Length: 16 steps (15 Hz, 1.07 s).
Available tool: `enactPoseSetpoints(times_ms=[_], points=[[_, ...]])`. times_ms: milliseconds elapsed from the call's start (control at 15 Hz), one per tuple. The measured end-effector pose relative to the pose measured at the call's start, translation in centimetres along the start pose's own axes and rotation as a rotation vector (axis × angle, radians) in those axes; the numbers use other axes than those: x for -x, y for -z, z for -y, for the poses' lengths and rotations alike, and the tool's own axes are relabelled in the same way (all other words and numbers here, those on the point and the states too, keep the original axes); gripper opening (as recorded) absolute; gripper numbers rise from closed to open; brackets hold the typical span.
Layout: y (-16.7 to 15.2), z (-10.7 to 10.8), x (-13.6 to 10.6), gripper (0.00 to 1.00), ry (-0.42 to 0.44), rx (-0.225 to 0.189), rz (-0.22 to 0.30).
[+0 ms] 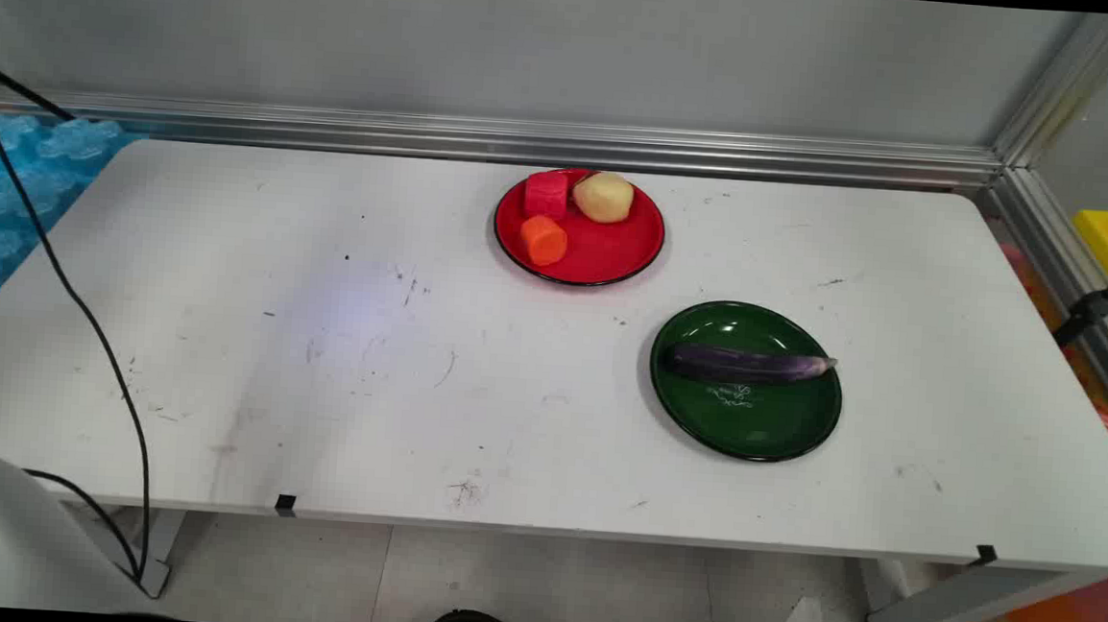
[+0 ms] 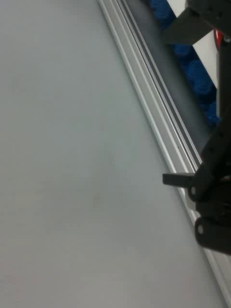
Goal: Pick up the eggplant from the green plate
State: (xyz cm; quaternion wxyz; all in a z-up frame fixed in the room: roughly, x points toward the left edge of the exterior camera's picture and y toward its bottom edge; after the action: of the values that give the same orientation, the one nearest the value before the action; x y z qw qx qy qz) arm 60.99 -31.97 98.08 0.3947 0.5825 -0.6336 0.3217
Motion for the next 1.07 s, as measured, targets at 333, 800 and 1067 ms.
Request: enactPoseSetpoints(times_ms=[333, 800, 1067], points=[[-0.4, -1.0, 0.7, 1.0, -0.059, 0.063, 0.044], [-0.8, -4.9, 1.8, 1.0, -0.236, 0.241, 0.125], [-1.3, -7.4, 2.1, 1.0, -0.331, 0.339, 0.161]])
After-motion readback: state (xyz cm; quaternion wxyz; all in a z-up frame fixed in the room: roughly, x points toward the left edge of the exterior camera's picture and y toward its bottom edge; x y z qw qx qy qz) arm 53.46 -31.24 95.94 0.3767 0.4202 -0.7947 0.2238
